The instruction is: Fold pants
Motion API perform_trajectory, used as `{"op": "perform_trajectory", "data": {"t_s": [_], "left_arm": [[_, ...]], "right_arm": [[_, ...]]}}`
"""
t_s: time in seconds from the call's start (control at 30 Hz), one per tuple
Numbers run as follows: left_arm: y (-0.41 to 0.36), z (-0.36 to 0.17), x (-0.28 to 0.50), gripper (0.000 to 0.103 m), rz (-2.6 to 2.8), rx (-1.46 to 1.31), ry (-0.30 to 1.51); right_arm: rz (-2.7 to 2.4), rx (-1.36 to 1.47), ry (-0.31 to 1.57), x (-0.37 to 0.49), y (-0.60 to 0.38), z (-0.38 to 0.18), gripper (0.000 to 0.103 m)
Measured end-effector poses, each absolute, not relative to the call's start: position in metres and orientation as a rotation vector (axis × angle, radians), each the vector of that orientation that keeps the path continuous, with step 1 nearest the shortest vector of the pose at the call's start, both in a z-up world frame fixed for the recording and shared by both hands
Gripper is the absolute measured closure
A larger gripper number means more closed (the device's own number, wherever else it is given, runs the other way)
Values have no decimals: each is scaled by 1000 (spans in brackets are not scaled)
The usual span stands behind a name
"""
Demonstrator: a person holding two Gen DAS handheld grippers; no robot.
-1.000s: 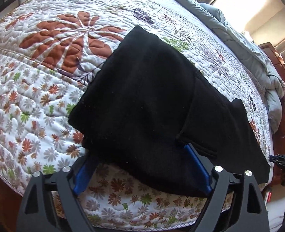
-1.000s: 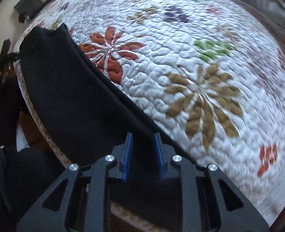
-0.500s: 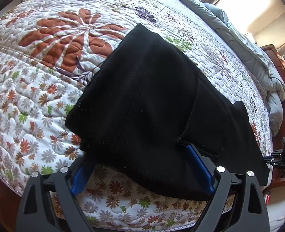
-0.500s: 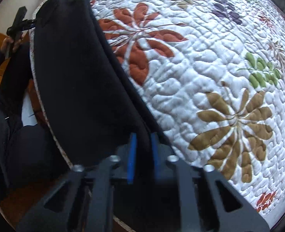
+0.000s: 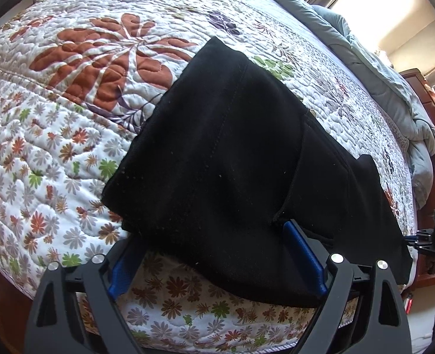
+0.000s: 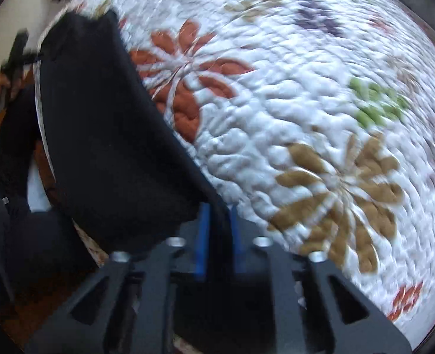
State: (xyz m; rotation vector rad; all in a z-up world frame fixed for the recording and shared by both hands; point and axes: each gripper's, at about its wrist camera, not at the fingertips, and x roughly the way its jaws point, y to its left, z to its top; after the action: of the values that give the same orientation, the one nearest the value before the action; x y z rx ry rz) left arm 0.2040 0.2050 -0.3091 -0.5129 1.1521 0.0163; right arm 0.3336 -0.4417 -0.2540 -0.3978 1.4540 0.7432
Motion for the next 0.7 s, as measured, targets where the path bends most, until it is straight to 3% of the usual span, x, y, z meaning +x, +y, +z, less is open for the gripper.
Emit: {"op": "perform_trajectory", "data": {"t_s": [0.1, 0.17, 0.33, 0.47, 0.63, 0.7], "left_arm": [[205, -309, 205, 13, 21, -506, 1150], [205, -310, 206, 16, 34, -503, 1141], [216, -311, 203, 32, 56, -538, 1124], [221, -311, 200, 42, 75, -542, 1116], [217, -308, 202, 51, 94, -486, 1136], [215, -307, 203, 51, 99, -469, 1146]], "right_arm": [[570, -198, 1408, 341, -507, -220, 54], [362, 54, 1361, 332, -577, -201, 50], [-13, 632, 1193, 207, -697, -206, 49], [-212, 845, 1126, 115, -714, -250, 51], [-229, 1017, 1027, 88, -712, -277, 53], [-202, 1028, 995, 94, -711, -278, 65]]}}
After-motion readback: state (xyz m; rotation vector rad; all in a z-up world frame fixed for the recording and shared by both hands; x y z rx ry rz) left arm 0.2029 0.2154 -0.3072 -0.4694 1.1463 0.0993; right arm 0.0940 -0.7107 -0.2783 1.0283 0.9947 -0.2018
